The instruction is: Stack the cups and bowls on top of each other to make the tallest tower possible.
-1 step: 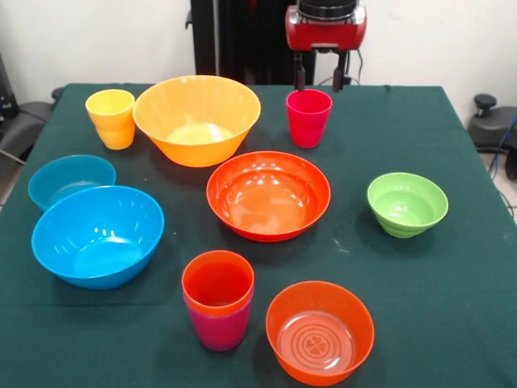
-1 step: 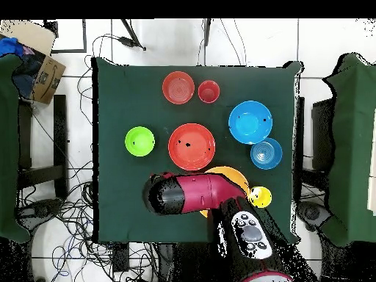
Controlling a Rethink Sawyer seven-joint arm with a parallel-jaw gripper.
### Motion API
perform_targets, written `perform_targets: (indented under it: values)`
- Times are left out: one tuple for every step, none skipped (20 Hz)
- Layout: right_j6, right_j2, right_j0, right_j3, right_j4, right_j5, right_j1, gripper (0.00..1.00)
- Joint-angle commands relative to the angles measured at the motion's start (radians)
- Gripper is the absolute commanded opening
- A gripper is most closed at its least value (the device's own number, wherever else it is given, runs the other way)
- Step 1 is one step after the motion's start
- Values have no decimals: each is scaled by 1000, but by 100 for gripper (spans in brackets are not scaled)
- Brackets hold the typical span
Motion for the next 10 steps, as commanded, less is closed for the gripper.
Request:
perform_targets:
  values:
    - [174, -50, 46, 29, 3, -95, 133, 100]
    - [177, -57, 52, 28, 4, -103, 142, 100]
    - [177, -59, 53, 27, 5, -111, 149, 100]
    - [176, -61, 55, 25, 7, -119, 154, 100]
    - [175, -61, 54, 28, 11, -126, 155, 100]
    - [175, -64, 57, 31, 16, -124, 154, 100]
    - [173, -67, 61, 31, 21, -119, 153, 100]
    - [175, -73, 68, 27, 24, -118, 159, 100]
    - [177, -77, 72, 26, 26, -125, 166, 100]
    - [180, -81, 77, 23, 26, -139, 177, 100]
